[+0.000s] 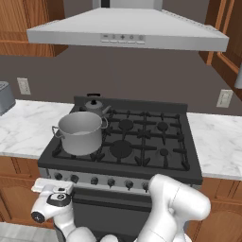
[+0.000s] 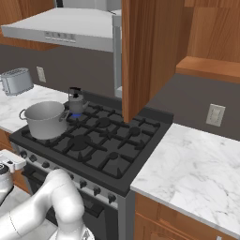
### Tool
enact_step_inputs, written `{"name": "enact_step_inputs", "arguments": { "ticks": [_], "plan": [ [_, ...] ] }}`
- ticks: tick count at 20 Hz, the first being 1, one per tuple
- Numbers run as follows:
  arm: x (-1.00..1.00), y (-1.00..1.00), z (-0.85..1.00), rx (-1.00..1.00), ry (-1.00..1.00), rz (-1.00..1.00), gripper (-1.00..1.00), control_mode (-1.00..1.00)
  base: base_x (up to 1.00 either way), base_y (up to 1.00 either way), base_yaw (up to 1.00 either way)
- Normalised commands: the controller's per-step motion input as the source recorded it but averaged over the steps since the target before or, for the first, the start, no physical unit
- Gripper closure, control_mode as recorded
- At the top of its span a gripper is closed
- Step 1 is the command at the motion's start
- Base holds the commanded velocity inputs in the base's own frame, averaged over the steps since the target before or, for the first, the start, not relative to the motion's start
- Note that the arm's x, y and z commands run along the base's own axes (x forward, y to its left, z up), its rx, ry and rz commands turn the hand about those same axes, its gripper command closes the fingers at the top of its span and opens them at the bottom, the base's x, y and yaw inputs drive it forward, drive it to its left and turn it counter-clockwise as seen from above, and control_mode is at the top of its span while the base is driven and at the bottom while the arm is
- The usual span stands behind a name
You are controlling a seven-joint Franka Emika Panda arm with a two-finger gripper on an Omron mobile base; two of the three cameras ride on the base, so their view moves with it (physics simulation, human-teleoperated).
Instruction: Pick the kettle from the cabinet and place it on a stove burner. Then pick the pot from the counter and place it on another stove burner. Finally, turn both burners on.
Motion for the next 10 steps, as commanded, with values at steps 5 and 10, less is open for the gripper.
{"name": "enact_step_inputs", "arguments": {
  "ticks": [5,10],
  "plan": [
    [0.00,0.02,-0.25,0.01,-0.04,-0.06,-1.00,-1.00,0.00,0.00,0.00],
    [0.00,0.10,-0.19,0.01,-0.05,-0.08,-1.00,-1.00,0.00,0.00,0.00]
  ]
}}
